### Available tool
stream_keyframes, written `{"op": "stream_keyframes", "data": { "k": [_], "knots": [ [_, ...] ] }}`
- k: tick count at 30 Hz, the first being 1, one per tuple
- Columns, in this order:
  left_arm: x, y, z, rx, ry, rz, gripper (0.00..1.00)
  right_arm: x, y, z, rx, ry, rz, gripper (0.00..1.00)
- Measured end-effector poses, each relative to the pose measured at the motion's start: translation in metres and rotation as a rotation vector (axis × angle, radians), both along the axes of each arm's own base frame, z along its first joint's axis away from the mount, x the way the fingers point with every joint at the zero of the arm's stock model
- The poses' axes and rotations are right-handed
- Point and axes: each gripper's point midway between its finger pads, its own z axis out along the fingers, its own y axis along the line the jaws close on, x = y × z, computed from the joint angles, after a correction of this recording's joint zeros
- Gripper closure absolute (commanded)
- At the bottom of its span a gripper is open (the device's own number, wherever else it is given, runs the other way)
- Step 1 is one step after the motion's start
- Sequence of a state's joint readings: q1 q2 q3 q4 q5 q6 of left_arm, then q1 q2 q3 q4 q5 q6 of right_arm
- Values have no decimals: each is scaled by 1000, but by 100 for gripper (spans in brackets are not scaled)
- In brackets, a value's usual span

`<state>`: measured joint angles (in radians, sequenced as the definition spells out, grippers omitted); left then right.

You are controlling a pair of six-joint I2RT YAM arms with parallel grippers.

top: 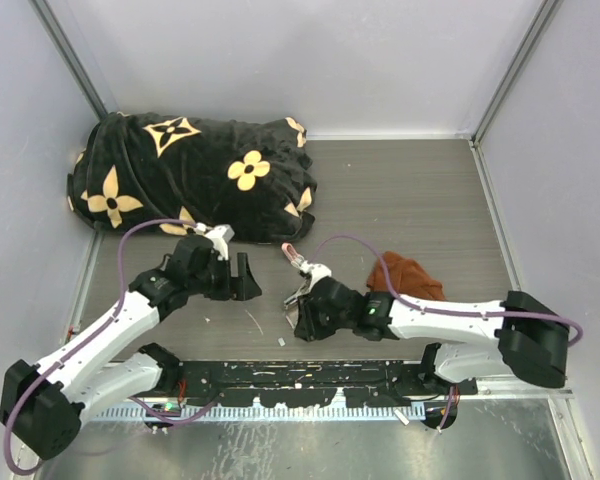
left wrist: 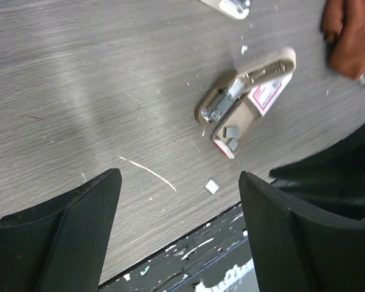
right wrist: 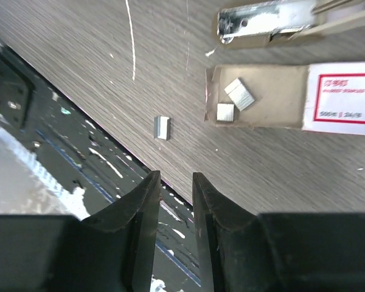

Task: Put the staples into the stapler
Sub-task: Pick up the staple from the center of the board.

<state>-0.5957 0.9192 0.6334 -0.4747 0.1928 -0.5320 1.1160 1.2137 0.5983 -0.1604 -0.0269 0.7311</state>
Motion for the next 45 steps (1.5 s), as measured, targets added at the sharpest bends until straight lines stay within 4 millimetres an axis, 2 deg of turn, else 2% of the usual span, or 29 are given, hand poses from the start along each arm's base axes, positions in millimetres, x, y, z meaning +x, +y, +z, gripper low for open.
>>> {"op": "stream_keyframes", "data": {
  "k": [2,4,10,12,22,33,42,45],
  "knots": [
    [5,9,-2,-20,43,45,19,-8,4,-9,-53,-12,25,65],
    [13,18,7,-28,48,78,18,-14,9,-17,-101,-33,45,66],
    [44,27,62,4,-105,68,18,-15,29,-23,-179,-110,58,67],
    [50,31,71,32,-158,66,18,-12,32,-25,-195,-126,51,68],
    [48,49,74,112,-221,77,16,-1,37,-43,-289,-154,20,70],
    [47,50,76,115,-232,72,16,-2,43,-51,-319,-152,35,70],
    [47,50,76,115,-232,72,16,-2,43,-54,-333,-154,39,86],
    [47,50,76,115,-231,72,16,-1,46,-55,-337,-153,35,98]
  ]
}}
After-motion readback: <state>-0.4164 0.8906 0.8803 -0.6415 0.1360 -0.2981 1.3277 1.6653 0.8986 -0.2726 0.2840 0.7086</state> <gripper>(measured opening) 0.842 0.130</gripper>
